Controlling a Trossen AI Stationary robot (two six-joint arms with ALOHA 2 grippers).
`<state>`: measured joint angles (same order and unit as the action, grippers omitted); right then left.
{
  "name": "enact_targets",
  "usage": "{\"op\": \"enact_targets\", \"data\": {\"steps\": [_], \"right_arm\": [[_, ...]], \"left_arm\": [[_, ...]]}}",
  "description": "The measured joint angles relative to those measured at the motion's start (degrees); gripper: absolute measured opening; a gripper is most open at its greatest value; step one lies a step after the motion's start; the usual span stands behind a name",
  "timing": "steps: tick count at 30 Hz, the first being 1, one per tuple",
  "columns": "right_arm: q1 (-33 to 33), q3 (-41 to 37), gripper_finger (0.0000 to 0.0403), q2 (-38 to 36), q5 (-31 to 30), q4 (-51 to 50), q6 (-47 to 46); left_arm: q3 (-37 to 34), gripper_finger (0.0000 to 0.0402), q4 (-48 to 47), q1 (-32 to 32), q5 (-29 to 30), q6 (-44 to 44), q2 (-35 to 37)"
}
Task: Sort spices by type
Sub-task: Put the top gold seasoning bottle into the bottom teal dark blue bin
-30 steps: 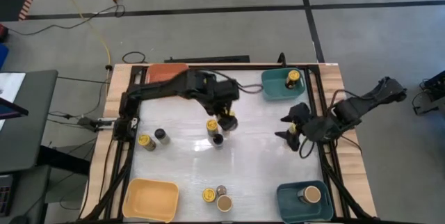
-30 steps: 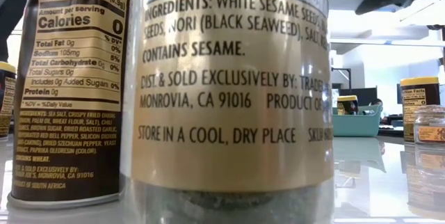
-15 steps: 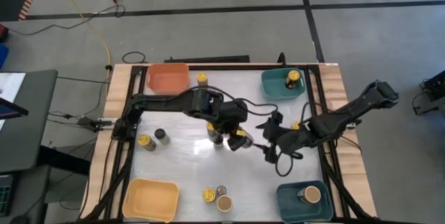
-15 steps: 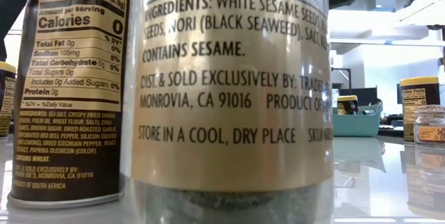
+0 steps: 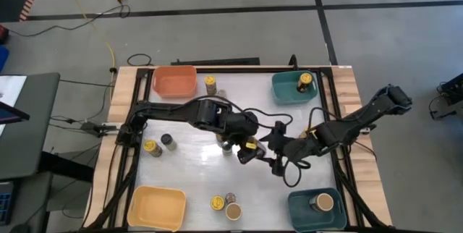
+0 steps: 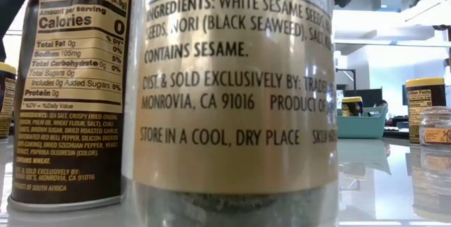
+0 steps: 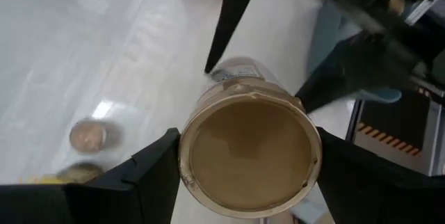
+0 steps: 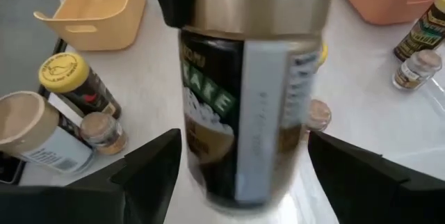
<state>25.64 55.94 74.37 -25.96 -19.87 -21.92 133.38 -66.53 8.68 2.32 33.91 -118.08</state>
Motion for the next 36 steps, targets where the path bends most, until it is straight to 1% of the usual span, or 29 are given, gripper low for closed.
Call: {"op": "enact_targets", "data": {"steps": [4,7,11,27,29,32,36], "right_arm": [[-0.3,0.0,0.0342,0.0,0.8,1.0,-0.5],[-0.3,0.0,0.0338,0.0,0.8,1.4,-1.8],[-0.3,0.0,0.0297,0.0,2.1,0.5,-3.3],[-0.3,0.1,0.0296,-0.3,3.5,-0.7,-3.6],[-0.3,0.1,0.0296,-0.3,3.5,-0.9,-3.6],[-0.3,0.1,0.0296,-0.2,3.6,-2.0,-3.5],[-0.3,-0.2,0.0296,-0.7,3.7,-5.3,-4.2]], "left_arm": [[0.0,0.0274,4.5,0.6,0.3,-2.1,0.0],[0.0,0.0275,5.5,0.7,0.3,-2.8,0.0],[0.0,0.0275,5.6,0.7,0.1,-3.0,0.0],[-0.1,0.0276,6.8,0.1,-0.2,-1.7,0.0],[-0.1,0.0284,6.7,0.2,0.0,-1.2,0.0],[-0.1,0.0310,6.4,0.1,0.7,-0.8,0.0],[0.0,0.0347,6.4,0.0,0.7,-4.1,0.2]]}}
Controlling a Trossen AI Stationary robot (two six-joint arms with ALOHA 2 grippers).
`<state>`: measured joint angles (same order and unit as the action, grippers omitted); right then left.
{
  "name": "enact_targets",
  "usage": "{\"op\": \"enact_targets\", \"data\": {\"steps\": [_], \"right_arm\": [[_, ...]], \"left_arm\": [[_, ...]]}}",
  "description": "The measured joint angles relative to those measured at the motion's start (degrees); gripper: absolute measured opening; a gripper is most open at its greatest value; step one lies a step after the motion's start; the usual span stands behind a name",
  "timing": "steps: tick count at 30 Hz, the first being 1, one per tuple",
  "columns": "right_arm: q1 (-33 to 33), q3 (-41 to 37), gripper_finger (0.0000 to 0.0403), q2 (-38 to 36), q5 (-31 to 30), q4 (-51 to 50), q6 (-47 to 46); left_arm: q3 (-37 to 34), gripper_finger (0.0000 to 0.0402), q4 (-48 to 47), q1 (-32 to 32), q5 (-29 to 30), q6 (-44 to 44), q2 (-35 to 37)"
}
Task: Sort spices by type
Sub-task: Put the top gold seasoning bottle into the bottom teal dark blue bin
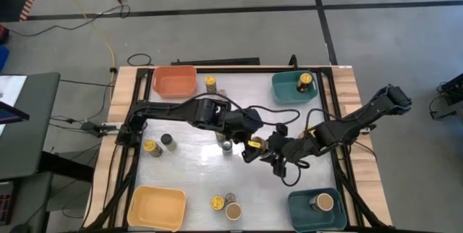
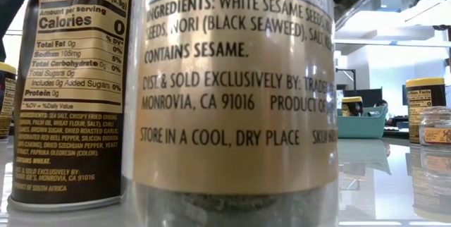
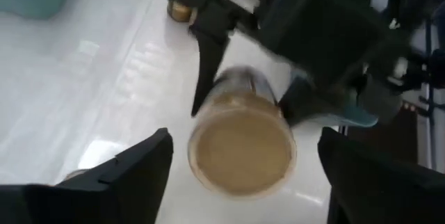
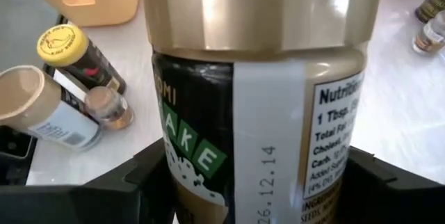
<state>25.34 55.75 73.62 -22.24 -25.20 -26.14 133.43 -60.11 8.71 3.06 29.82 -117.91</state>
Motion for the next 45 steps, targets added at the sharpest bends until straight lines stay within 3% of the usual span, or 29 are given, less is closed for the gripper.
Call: {"op": "enact_targets", "data": {"steps": [5,12,16,20,24,29,32,38,41,45], "right_arm": [[1.4,0.1,0.0296,-5.5,-4.4,-8.4,-4.6],[9.3,0.2,0.0296,-14.5,-16.5,-20.5,-16.0],[15.1,0.2,0.0296,-15.2,-22.2,-25.5,-23.9],[19.3,0.2,0.0296,-13.8,-26.2,-27.5,-29.7],[20.5,0.2,0.0296,-12.4,-27.1,-27.6,-32.5],[20.1,0.2,0.0296,-12.1,-27.2,-27.0,-33.9],[19.3,0.2,0.0296,-12.2,-27.3,-26.1,-33.9],[17.5,0.2,0.0296,-11.7,-28.7,-23.3,-34.0],[16.6,0.2,0.0296,-11.4,-29.1,-20.3,-34.0],[16.1,0.2,0.0296,-11.4,-31.5,-17.0,-33.9]], "left_arm": [[-0.1,0.0358,-2.3,-0.1,3.0,-2.1,1.0],[-3.9,0.0359,-10.6,2.9,19.0,-1.6,5.6],[-13.5,0.0360,-8.7,4.6,30.2,4.1,9.9],[-27.8,0.0360,-4.1,4.9,32.8,12.1,15.6],[-40.2,0.0360,4.3,4.7,32.8,20.6,20.2],[-48.1,0.0360,16.4,4.5,31.4,25.5,21.9],[-49.9,0.0360,28.5,3.0,27.6,20.0,21.8],[-52.2,0.0360,58.4,-0.9,11.0,-0.5,18.1],[-52.3,0.0360,66.5,-1.6,9.9,-6.7,16.4],[-52.3,0.0360,70.4,-2.5,9.7,-11.2,16.2]]}}
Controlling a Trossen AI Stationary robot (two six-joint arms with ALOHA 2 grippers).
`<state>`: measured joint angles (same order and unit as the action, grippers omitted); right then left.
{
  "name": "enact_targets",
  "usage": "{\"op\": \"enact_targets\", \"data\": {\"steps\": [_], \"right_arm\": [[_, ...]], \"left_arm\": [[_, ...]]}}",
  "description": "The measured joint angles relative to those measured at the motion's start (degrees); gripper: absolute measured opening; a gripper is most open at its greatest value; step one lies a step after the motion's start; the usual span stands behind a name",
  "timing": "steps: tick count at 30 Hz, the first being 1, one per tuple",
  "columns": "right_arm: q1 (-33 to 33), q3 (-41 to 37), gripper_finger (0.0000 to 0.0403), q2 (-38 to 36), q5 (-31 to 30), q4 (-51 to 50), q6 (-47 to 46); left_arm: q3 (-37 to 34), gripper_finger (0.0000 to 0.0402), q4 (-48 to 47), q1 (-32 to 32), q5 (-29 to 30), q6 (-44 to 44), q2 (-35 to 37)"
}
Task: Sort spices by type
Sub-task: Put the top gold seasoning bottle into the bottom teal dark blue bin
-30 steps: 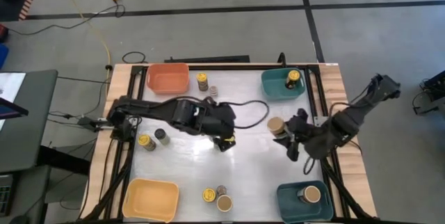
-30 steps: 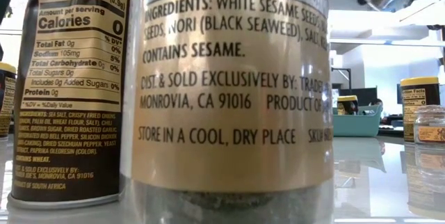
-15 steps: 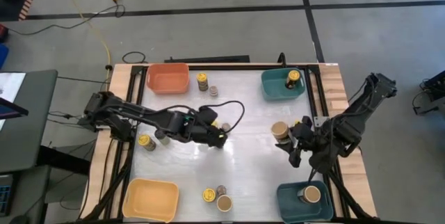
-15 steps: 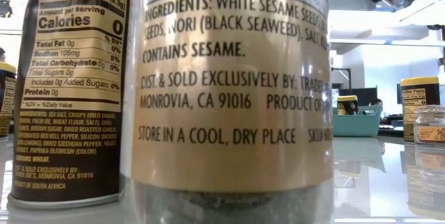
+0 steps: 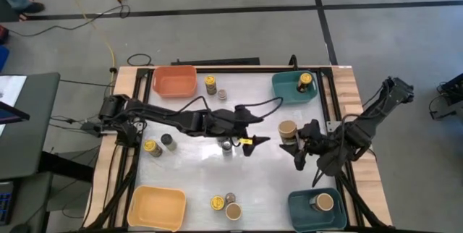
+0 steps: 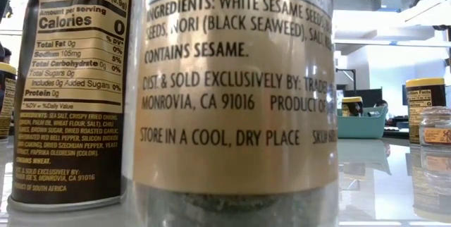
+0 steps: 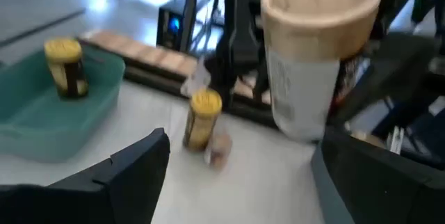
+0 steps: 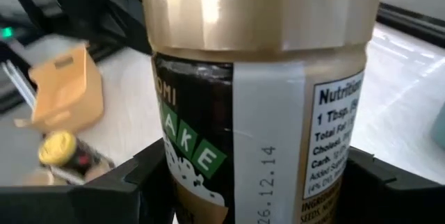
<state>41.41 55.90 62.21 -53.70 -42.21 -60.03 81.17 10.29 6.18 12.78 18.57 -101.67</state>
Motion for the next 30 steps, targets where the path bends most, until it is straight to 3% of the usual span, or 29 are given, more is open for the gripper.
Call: {"op": "enact_targets", "data": {"steps": [5,11,16,22,30], "right_arm": [[-1.1,0.0,0.0296,0.0,-5.3,4.8,2.1],[-6.5,0.0,0.0296,0.0,-5.3,18.4,15.1],[-10.5,0.0,0.0296,-0.1,-1.0,26.2,24.3],[-12.6,0.0,0.0296,1.5,3.2,26.9,25.1],[-13.7,0.0,0.0296,5.3,4.0,34.0,30.6]], "left_arm": [[0.0,0.0360,9.1,-1.1,-2.5,0.6,0.0],[0.1,0.0358,13.2,-2.0,-9.6,-0.1,0.0],[0.1,0.0357,15.0,-2.1,-10.0,-0.2,0.0],[0.1,0.0356,17.9,-2.4,-11.4,-1.3,0.0],[0.1,0.0344,17.9,-3.1,-14.2,-0.8,0.0]]}}
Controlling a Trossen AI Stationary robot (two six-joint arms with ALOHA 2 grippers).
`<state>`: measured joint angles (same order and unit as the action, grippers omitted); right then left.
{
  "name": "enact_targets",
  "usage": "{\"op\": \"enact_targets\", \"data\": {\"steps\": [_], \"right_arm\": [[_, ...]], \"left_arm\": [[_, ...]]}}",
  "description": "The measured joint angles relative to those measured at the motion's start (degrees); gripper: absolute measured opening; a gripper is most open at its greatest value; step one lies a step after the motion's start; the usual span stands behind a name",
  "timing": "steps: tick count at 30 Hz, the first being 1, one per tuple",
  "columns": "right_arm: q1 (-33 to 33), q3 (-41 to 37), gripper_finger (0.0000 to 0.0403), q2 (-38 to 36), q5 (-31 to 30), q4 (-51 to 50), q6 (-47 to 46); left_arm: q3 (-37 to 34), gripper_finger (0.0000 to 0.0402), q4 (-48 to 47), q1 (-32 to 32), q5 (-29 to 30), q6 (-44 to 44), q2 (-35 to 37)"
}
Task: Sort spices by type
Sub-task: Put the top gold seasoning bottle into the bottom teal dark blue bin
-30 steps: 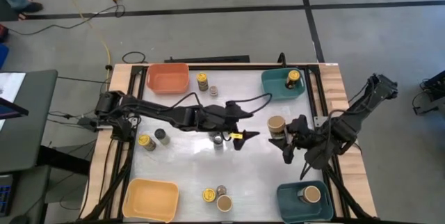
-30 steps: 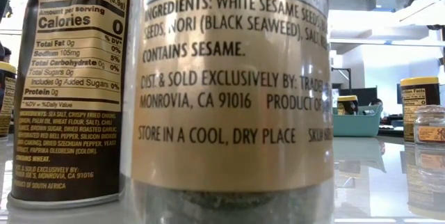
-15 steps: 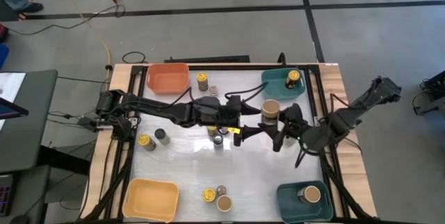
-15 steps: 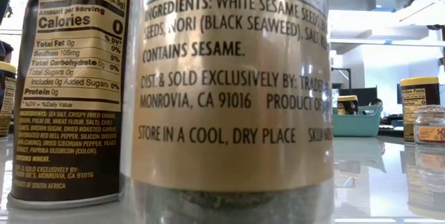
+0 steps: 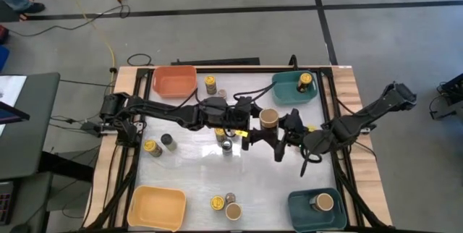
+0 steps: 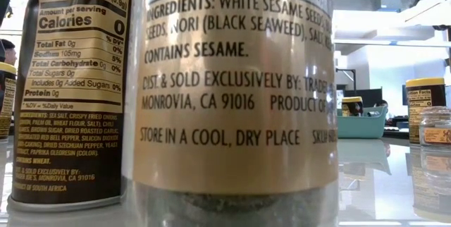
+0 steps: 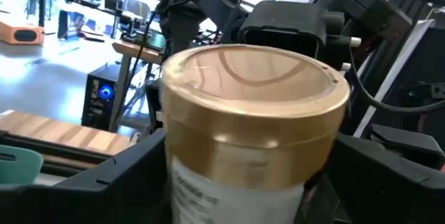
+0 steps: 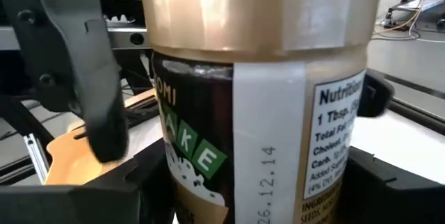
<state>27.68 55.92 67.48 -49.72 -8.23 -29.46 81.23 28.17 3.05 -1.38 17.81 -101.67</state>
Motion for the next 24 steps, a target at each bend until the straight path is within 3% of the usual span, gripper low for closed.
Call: {"op": "enact_targets", "data": {"steps": [11,19,24], "right_arm": [[-1.2,0.0,0.0297,0.0,1.9,0.8,1.3],[-1.2,0.0,0.0380,0.1,1.9,1.2,1.7],[-0.7,0.0,0.0395,-0.1,1.8,0.0,1.5]], "left_arm": [[0.0,0.0272,-1.4,-0.1,0.3,-1.5,0.0],[0.0,0.0272,-1.9,-0.4,0.0,-2.1,0.0],[0.0,0.0276,-2.6,-1.2,0.1,-2.2,0.0]]}}
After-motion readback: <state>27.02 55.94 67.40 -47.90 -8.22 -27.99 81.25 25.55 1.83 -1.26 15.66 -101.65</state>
